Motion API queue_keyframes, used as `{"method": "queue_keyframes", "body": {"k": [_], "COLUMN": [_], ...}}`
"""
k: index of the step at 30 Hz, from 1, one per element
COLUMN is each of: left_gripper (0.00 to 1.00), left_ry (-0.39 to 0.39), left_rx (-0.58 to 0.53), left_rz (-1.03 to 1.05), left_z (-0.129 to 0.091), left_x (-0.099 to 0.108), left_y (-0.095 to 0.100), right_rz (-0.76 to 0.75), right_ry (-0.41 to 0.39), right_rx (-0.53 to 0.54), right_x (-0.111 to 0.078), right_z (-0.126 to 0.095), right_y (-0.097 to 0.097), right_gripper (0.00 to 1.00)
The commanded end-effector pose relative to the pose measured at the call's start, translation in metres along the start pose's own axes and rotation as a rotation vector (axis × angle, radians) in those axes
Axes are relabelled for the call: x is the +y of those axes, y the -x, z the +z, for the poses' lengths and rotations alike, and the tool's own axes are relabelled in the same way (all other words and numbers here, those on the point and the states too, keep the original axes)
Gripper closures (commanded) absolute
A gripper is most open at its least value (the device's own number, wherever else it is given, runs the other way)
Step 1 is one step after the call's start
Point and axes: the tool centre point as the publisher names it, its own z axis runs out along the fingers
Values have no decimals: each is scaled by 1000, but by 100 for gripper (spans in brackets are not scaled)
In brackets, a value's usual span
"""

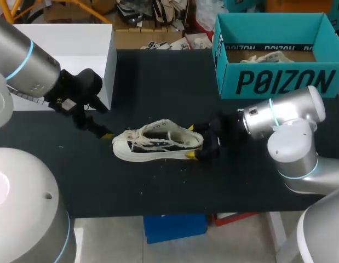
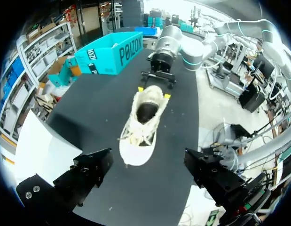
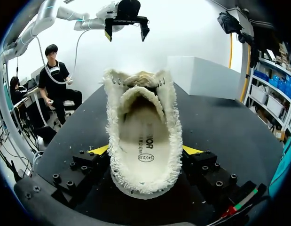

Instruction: Take the shoe out of the shoebox, open the shoe tongue, remove and reinsert the insole, then place the shoe into the shoebox

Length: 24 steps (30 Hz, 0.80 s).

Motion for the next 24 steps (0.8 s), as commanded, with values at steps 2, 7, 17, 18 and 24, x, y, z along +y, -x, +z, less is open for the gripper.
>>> {"method": "queue_keyframes", "body": {"k": [2,7,17,18,24], "left_gripper": [0,0,0,0,0], "left_ry": [176,203,203,203,269], "left_rx": [-109,-122,-122,-122,-150], "left_rz": [-219,-290,-290,-290,-452], "left_z": [16,21,21,21,36], "left_x": [-21,-24,-24,-24,-29], "left_y": [-14,-14,-14,-14,-14], "right_rz": [1,1,1,1,1], "right_ry": [-1,-1,-1,-1,-1], "right_rx": [-1,-1,-1,-1,-1], "right_x": [-1,-1,-1,-1,-1], "right_z": [2,2,2,2,2], "right_y": [1,1,1,1,1], "right_gripper": [100,100,100,100,100]}}
